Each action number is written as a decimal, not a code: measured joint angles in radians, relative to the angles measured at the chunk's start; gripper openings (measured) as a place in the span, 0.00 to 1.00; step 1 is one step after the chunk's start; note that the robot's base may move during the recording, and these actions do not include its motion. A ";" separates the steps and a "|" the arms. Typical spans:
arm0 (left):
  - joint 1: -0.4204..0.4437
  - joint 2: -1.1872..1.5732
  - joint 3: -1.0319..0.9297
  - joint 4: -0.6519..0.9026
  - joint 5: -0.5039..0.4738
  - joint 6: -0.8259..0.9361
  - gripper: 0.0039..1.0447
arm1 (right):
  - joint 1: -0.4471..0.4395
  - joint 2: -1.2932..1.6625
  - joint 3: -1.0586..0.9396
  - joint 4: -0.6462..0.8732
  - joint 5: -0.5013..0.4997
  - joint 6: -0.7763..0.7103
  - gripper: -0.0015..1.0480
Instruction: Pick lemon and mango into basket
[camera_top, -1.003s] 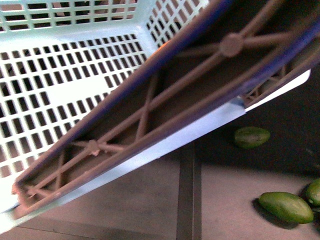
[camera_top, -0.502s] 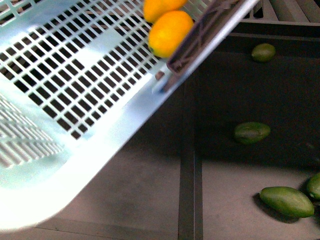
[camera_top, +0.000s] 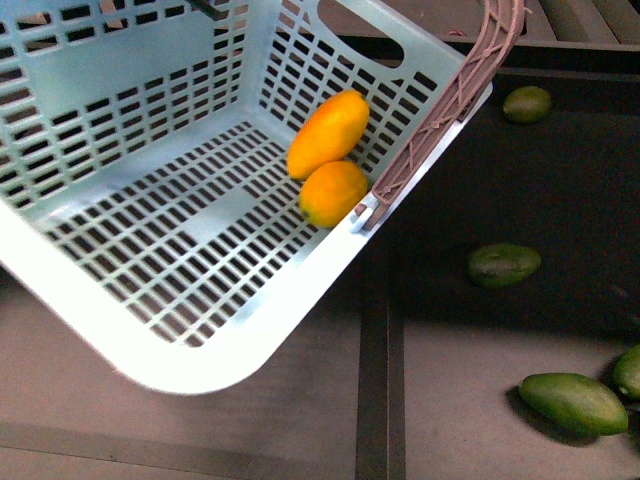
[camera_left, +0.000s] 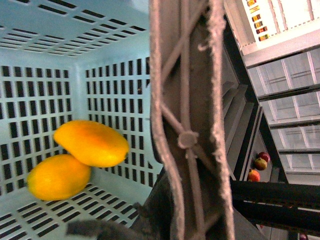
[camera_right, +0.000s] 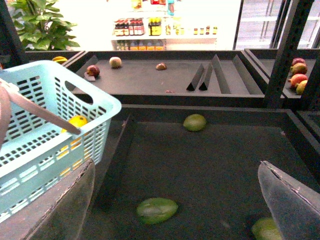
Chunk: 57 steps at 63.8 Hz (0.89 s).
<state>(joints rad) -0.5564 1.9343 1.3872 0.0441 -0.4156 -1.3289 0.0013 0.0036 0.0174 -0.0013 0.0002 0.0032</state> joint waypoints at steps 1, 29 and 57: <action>0.010 0.018 0.018 -0.005 0.006 -0.005 0.04 | 0.000 0.000 0.000 0.000 0.000 0.000 0.92; 0.179 0.237 0.137 -0.029 0.016 -0.143 0.04 | 0.000 0.000 0.000 0.000 0.000 0.000 0.92; 0.216 0.158 -0.060 0.053 0.042 -0.187 0.37 | 0.000 0.000 0.000 0.000 0.000 0.000 0.92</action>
<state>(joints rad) -0.3405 2.0918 1.3270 0.0971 -0.3737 -1.5154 0.0013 0.0036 0.0174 -0.0013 0.0002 0.0032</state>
